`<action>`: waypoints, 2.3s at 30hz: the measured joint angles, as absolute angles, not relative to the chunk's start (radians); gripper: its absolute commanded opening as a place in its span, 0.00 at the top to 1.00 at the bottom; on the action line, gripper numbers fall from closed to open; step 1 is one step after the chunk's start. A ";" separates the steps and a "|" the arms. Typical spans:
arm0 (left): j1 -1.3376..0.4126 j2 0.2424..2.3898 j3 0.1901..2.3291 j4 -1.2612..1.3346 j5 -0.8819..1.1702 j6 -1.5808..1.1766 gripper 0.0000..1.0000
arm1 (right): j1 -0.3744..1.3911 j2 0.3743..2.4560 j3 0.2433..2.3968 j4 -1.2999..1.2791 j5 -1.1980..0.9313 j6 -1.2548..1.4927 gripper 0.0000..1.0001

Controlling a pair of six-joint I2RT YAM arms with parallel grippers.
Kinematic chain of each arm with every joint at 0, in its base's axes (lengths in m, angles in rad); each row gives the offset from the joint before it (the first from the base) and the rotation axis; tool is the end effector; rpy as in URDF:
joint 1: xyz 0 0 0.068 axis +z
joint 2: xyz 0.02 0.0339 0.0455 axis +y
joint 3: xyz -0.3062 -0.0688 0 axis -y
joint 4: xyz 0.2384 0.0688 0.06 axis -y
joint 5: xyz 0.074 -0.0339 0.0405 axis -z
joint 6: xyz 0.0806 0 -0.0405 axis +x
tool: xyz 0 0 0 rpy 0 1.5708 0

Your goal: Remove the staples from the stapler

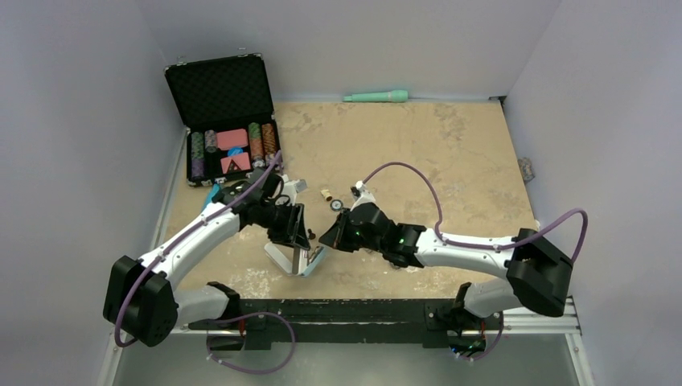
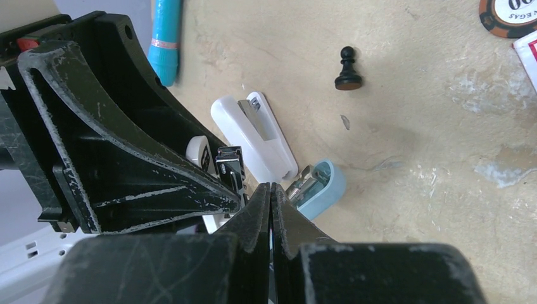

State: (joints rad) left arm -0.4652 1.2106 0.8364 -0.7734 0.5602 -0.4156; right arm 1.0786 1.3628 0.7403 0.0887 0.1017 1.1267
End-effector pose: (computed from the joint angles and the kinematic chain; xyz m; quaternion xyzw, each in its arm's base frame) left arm 0.1724 -0.1344 0.2390 0.0813 0.9379 -0.3305 0.0674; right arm 0.1576 0.2765 0.2444 0.0460 0.8666 0.4218 0.2627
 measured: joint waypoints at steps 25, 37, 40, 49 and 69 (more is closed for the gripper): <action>-0.466 1.216 0.847 -0.780 0.520 -0.400 1.00 | 1.096 1.507 0.792 0.168 0.057 1.145 1.00; -0.466 1.216 0.847 -0.780 0.519 -0.400 1.00 | 1.101 1.527 0.792 0.173 0.057 1.151 1.00; -0.466 1.216 0.847 -0.780 0.515 -0.400 1.00 | 1.110 1.551 0.790 0.177 0.057 1.160 1.00; -0.468 1.216 0.847 -0.799 0.505 -0.400 1.00 | 1.167 1.570 0.733 0.207 0.061 1.214 1.00; -0.473 1.214 0.847 -0.855 0.487 -0.399 1.00 | 1.285 1.602 0.711 0.214 0.115 1.296 1.00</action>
State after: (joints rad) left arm -0.4728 1.2140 0.8471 -0.8551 0.4866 -0.3988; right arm 1.2854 1.6016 0.7113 0.2138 0.1146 1.2961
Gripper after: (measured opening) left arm 0.395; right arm 0.006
